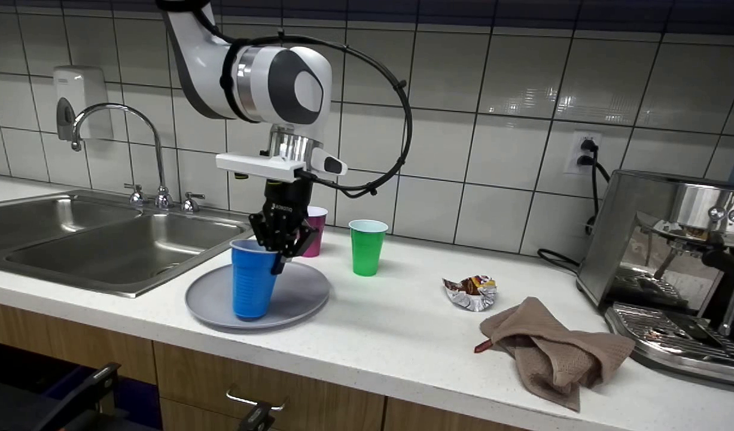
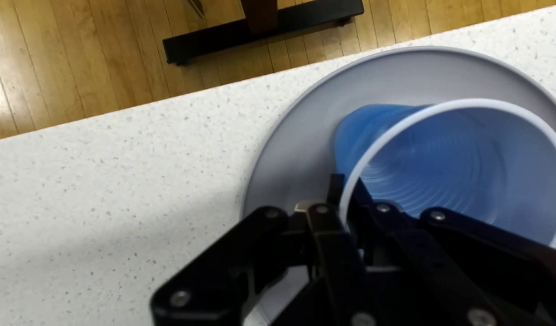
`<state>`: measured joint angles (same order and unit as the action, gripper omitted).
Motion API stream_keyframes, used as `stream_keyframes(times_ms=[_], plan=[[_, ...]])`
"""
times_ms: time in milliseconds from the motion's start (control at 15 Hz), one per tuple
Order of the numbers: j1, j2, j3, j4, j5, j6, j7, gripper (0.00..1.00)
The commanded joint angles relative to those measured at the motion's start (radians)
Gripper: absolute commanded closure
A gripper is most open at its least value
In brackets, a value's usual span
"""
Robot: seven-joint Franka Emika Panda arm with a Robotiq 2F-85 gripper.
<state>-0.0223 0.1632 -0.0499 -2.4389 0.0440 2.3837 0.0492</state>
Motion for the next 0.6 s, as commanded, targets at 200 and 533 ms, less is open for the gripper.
stream_keyframes(times_ms=[200, 533], plan=[[0.000, 0.007, 0.010, 0.007, 0.005, 0.003, 0.009, 0.41], [-0.002, -0.021, 0.011, -0.008, 0.009, -0.004, -0.002, 0.02]])
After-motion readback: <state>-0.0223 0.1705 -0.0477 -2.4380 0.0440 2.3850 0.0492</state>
